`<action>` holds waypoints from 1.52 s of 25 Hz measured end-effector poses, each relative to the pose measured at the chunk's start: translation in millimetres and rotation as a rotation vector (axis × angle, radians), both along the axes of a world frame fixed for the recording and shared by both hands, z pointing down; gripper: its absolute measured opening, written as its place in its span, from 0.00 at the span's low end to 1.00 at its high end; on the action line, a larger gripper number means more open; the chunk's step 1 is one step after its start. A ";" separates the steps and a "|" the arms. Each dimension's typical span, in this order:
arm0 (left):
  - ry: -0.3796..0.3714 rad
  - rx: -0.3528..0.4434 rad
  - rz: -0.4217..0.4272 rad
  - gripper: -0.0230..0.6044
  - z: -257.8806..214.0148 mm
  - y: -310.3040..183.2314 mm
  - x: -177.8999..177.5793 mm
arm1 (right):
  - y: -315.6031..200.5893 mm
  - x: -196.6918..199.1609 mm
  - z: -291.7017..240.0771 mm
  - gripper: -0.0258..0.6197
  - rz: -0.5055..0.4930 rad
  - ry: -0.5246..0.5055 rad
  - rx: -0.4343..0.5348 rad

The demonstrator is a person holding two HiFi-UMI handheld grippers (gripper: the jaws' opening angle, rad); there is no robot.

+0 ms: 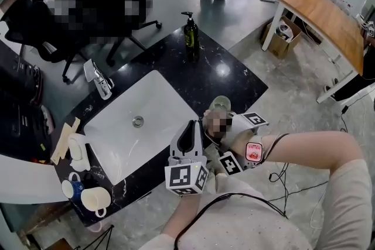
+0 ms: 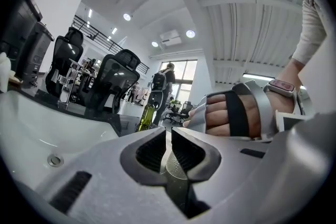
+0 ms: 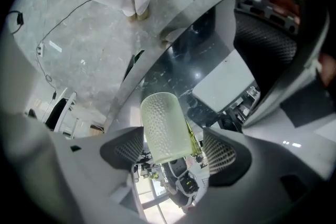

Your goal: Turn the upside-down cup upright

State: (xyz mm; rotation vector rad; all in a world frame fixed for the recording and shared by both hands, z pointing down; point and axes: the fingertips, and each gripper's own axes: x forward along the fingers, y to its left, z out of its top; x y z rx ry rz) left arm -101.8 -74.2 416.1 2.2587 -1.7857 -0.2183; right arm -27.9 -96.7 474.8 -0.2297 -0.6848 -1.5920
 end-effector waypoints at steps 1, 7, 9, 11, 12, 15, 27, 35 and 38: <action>-0.009 0.004 -0.002 0.09 -1.7 0.2 -1.0 | 3.7 -3.0 -3.7 0.55 -0.004 -0.034 -0.014; -0.041 0.032 -0.023 0.09 -13.0 2.5 -13.6 | 25.7 -14.3 -38.0 0.54 -0.001 -0.318 -0.094; -0.055 0.050 -0.010 0.09 -18.4 2.4 -12.3 | 33.3 -16.5 -54.3 0.52 0.019 -0.496 -0.142; -0.074 0.073 0.009 0.08 -24.8 1.1 -6.5 | 39.2 -18.7 -77.4 0.19 0.030 -0.750 -0.196; -0.081 0.084 0.020 0.07 -27.7 0.5 -2.5 | 38.9 -16.0 -88.0 0.06 0.058 -0.881 -0.222; -0.083 0.109 0.081 0.06 -31.6 -0.7 17.3 | 30.6 7.3 -105.9 0.05 0.275 -1.271 -0.360; -0.052 0.143 0.282 0.06 -30.3 14.5 87.2 | 43.3 69.2 -98.6 0.05 0.818 -2.460 -1.260; -0.089 0.111 0.227 0.06 -16.5 11.9 81.8 | 46.6 52.7 -84.2 0.05 0.785 -2.422 -1.384; -0.096 0.110 0.227 0.06 -14.9 12.3 81.4 | 44.6 49.4 -74.9 0.05 0.804 -2.374 -1.383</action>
